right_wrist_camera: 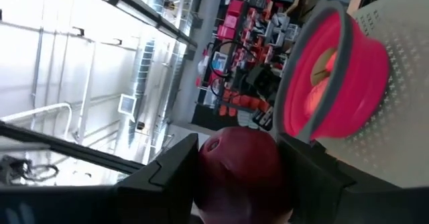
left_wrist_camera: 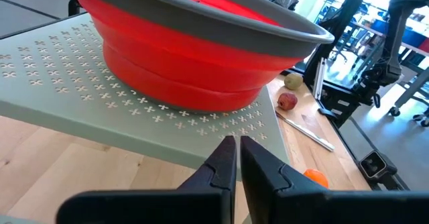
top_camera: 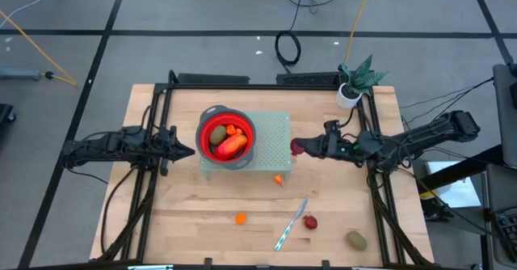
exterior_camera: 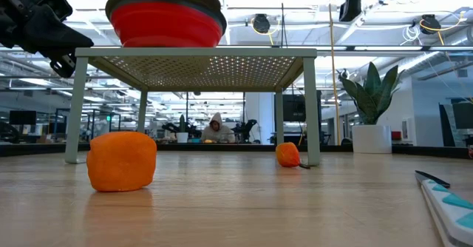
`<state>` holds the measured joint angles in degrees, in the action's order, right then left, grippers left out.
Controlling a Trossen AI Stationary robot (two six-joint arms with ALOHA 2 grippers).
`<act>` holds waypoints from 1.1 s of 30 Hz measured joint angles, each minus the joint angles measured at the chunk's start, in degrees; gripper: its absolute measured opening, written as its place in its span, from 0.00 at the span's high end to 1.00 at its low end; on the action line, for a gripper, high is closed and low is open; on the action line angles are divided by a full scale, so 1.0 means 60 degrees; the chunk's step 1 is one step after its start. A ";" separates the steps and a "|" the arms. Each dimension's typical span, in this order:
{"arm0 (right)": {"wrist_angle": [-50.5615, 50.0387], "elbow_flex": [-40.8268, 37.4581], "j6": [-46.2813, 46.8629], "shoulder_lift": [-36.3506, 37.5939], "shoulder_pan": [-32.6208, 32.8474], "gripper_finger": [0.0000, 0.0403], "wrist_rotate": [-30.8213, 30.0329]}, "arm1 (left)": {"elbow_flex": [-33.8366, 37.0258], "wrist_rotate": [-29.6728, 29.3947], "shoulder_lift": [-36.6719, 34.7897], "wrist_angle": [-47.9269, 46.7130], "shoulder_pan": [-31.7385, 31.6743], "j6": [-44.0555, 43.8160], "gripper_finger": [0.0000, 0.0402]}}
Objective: Pick & Place Fruit
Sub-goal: Put the pomegranate into the red strainer bowl on the shelf
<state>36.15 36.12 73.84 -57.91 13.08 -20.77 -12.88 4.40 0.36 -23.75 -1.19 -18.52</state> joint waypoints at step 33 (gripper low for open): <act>0.0990 0.0983 -1.0592 -0.1033 -0.0890 0.55 0.0506 | 0.0004 0.0000 0.0000 0.0000 0.0000 -0.0185 0.94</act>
<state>42.09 42.02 10.28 -64.10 7.74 -17.74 -12.86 4.40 0.36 -23.75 -1.19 -19.63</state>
